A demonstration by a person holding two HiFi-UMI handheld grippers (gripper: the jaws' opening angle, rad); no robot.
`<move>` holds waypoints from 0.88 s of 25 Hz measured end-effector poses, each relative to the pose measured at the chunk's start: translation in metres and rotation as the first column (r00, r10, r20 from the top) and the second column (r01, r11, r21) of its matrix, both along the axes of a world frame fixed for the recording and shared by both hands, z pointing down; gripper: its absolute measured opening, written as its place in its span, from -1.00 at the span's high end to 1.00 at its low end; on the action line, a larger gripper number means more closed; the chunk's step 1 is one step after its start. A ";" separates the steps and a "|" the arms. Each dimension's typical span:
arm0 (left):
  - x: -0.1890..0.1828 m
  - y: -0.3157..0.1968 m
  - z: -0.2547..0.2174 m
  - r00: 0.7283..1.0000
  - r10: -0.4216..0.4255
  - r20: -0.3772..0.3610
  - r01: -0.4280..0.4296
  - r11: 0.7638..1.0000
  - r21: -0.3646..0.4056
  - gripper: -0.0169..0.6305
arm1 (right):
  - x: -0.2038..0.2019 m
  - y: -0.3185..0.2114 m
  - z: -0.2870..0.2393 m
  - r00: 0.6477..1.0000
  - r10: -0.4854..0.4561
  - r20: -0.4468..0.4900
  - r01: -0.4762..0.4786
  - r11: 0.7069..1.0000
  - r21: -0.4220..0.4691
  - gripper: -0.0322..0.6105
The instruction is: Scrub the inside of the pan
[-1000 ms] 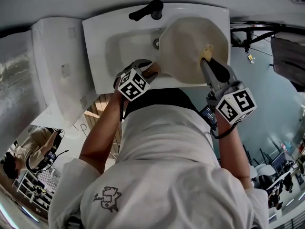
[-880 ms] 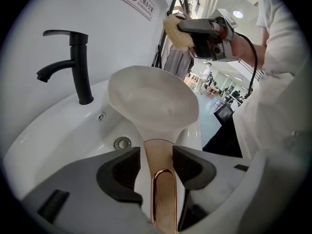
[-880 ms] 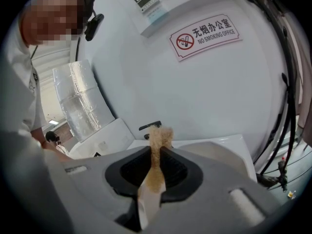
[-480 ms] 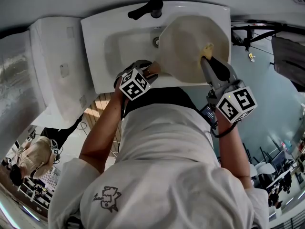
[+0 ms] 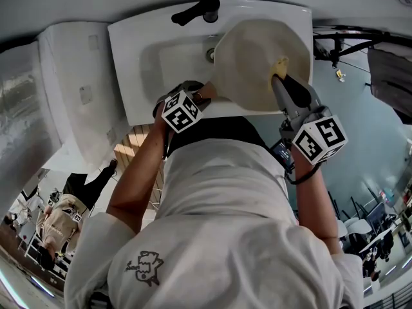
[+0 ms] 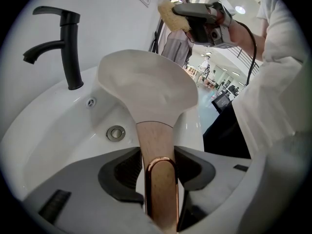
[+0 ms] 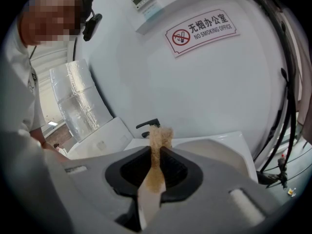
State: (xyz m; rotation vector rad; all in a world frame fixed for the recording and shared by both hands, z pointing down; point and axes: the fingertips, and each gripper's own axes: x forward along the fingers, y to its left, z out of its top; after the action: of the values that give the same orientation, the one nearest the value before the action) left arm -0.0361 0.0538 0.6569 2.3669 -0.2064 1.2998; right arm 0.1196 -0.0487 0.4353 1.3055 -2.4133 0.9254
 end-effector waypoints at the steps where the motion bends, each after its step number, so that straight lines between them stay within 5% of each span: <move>1: 0.000 0.000 0.000 1.000 0.002 0.001 -0.002 1.000 0.005 0.36 | 0.000 0.000 0.001 1.000 -0.002 0.000 0.002 1.000 0.002 0.72; 22: 0.000 0.000 -0.011 0.999 0.023 0.032 -0.022 0.999 -0.043 0.40 | 0.023 -0.025 0.078 0.995 -0.005 -0.097 -0.005 0.995 -0.096 0.72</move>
State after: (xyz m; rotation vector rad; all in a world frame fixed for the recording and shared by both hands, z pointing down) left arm -0.0359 0.0542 0.6457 2.3201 -0.1607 1.3411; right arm 0.1422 -0.0741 0.5135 1.2854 -2.2668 0.9436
